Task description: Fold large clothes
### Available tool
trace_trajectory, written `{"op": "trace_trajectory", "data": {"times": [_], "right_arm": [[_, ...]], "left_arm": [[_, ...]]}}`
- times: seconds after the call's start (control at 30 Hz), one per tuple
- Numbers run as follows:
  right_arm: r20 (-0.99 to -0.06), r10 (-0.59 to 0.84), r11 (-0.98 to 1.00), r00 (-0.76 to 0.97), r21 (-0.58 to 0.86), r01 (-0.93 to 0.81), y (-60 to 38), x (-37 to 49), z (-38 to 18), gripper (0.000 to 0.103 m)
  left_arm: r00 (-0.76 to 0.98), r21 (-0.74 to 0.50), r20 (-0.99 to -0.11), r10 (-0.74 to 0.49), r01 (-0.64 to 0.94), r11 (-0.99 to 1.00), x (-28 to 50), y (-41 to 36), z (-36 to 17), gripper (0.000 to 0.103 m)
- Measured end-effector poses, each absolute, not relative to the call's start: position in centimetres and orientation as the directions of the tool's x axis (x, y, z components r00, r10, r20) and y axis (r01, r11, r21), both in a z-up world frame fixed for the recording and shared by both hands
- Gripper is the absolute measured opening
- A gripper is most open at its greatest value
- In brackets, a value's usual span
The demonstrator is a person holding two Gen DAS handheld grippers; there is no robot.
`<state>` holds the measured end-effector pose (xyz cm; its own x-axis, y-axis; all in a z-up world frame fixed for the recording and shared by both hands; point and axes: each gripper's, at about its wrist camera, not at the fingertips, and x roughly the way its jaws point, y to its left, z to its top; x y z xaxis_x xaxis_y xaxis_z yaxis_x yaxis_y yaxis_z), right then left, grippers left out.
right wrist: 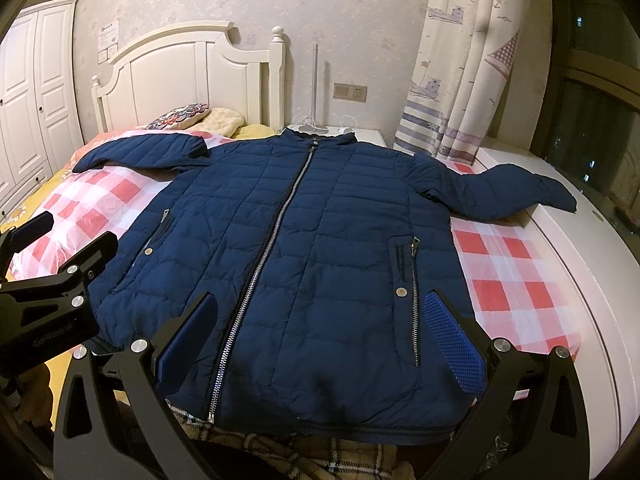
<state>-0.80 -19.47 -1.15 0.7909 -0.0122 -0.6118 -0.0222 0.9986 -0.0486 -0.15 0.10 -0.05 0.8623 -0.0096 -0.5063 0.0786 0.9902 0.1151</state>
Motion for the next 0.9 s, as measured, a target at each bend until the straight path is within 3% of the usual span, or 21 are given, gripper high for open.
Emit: {"op": "trace_trajectory", "data": {"times": [0.57, 0.9], "right_arm": [[-0.612, -0.011, 0.999, 0.791, -0.047, -0.023, -19.4, -0.8, -1.2, 0.099], [-0.612, -0.011, 0.999, 0.791, -0.047, -0.023, -19.4, -0.8, -1.2, 0.099]], "left_arm": [[0.899, 0.123, -0.437, 0.001, 0.059, 0.991, -1.2, -0.1, 0.7, 0.101], [0.893, 0.121, -0.45, -0.005, 0.066, 0.991, -1.2, 0.0, 0.9, 0.101]]}}
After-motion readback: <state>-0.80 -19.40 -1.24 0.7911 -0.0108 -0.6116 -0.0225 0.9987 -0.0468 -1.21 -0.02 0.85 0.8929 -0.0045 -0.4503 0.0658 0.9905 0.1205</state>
